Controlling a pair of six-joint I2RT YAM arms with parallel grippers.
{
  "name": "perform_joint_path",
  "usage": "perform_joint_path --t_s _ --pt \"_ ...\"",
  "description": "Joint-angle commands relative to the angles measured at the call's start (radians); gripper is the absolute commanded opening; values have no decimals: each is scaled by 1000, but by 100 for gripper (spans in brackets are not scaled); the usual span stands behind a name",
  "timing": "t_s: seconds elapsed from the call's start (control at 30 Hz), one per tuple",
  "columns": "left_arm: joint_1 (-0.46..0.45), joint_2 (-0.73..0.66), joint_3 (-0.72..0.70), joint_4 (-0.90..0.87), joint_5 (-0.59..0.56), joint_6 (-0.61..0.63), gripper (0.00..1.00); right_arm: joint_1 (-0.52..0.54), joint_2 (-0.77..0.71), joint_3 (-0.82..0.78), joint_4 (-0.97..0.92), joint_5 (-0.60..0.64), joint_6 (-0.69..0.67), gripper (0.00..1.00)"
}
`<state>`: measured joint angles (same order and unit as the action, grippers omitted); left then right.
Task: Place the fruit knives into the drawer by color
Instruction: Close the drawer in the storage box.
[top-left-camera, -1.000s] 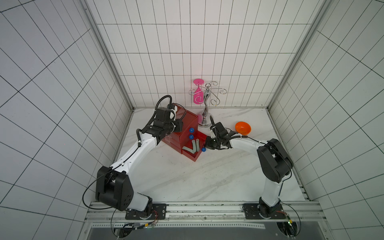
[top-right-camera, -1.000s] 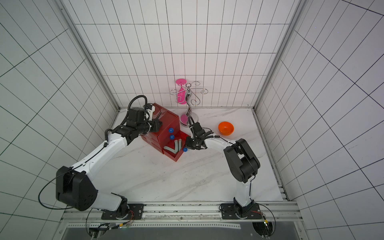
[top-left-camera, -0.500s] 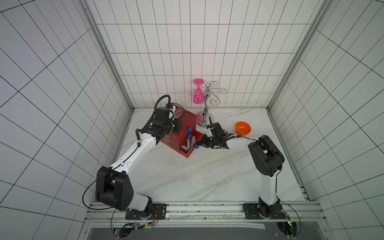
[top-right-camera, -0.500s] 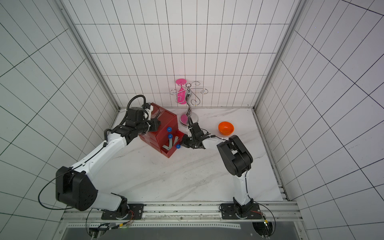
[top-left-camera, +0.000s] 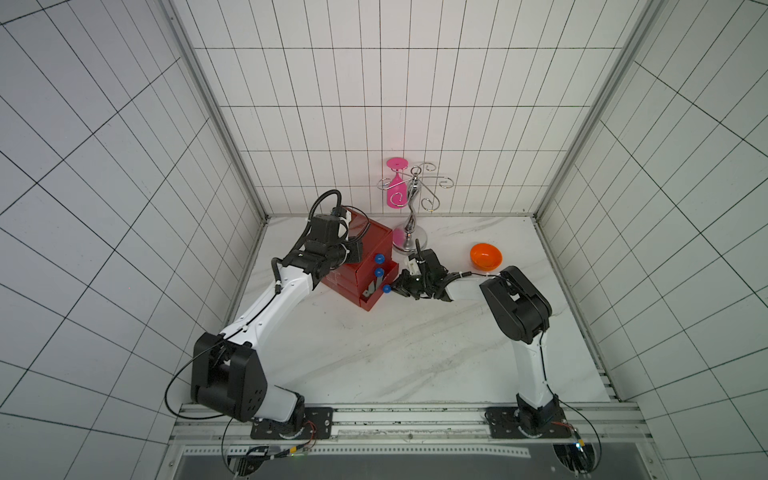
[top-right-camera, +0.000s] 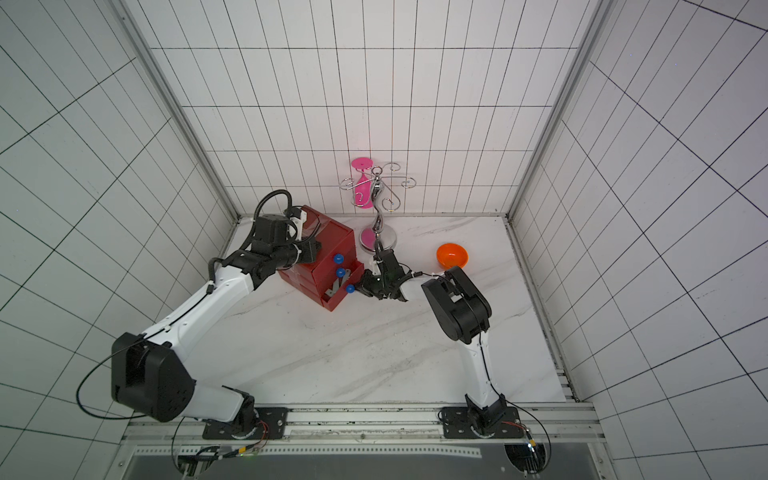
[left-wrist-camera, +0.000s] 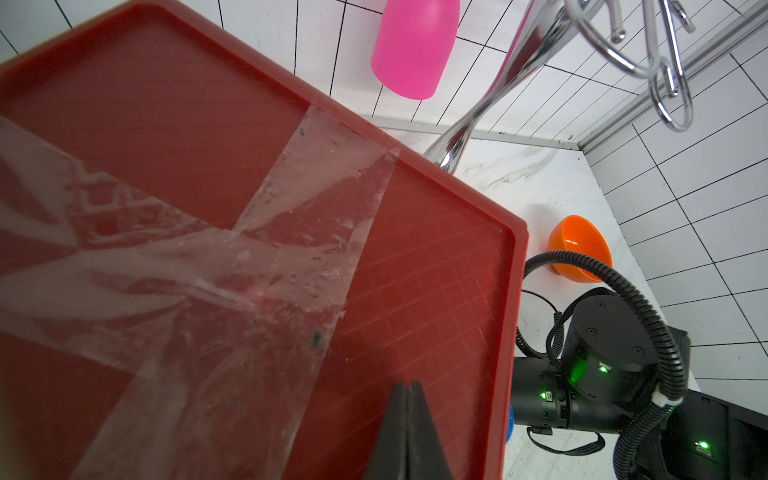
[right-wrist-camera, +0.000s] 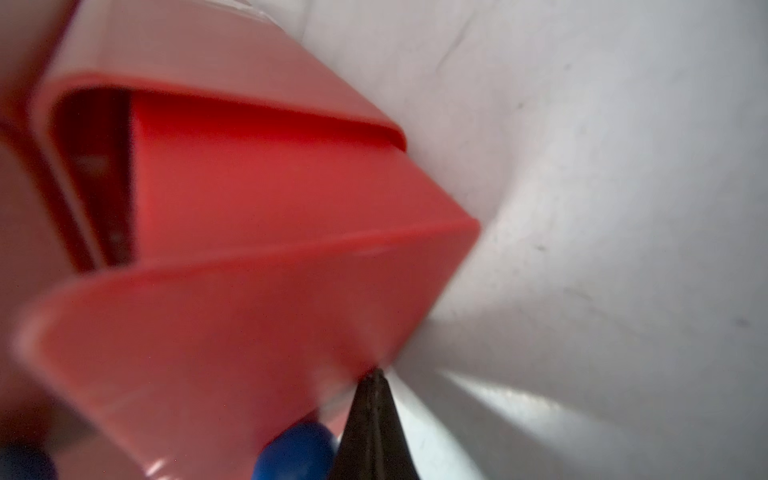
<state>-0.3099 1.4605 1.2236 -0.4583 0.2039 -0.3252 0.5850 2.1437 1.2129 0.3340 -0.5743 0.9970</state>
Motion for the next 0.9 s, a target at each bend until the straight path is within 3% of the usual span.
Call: perform_joint_path --t_s 0.0,0.2,0.5,0.87 --pt "-6 89 -78 -289 -43 0 0 9 35 56 140 -33 90 2" --pt "-11 90 -78 -290 -46 0 0 9 87 91 222 -55 135 2" --pt "-14 92 -79 -287 -47 2 0 9 115 141 226 -74 96 2" --pt "-15 58 -86 -263 -62 -2 0 10 36 135 -14 -35 -126 3"
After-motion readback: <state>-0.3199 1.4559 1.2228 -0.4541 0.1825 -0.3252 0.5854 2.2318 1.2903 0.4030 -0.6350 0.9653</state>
